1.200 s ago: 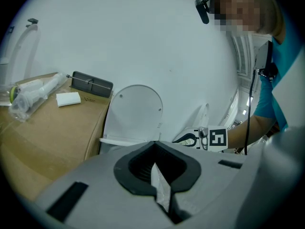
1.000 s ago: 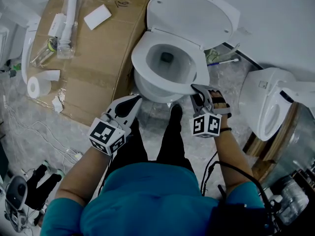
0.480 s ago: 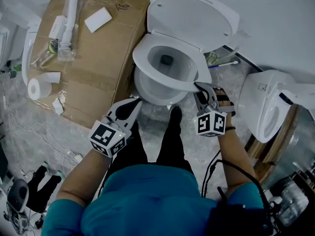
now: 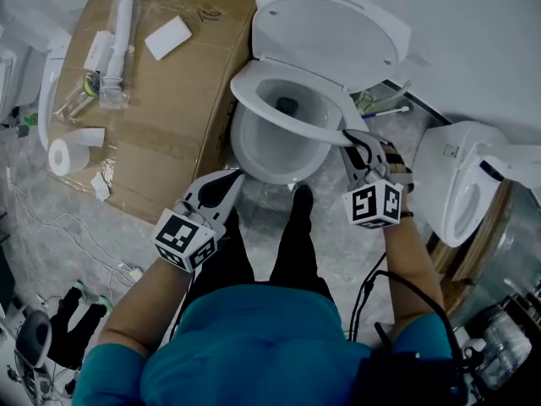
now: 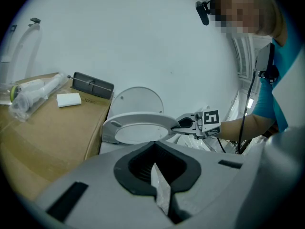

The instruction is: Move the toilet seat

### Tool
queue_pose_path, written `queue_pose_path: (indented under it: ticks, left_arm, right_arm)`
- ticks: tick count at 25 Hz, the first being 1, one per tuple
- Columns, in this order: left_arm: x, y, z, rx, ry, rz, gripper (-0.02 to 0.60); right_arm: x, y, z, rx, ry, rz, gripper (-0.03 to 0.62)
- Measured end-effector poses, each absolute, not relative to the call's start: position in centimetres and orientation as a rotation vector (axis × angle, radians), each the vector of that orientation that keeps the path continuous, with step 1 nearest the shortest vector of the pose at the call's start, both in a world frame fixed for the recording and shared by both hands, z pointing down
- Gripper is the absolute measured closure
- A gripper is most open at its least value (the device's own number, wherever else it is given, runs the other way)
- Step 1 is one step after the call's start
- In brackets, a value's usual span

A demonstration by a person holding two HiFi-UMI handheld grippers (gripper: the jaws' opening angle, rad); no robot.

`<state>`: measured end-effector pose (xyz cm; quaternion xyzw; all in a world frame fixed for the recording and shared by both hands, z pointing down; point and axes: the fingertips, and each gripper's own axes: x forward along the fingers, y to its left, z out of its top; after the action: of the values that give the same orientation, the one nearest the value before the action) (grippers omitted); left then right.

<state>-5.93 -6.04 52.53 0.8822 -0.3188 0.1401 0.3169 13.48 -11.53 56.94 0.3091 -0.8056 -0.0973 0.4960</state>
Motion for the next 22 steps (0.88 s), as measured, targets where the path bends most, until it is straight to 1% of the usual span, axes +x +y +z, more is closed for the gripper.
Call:
queue_pose_path:
  ticks: [22]
  left_arm:
    - [-5.6, -6.0, 52.8, 2.32, -0.829, 0.378, 0.578]
  right_arm:
    - [15.1, -15.5, 54.7, 0.893, -1.999, -0.154, 0.531]
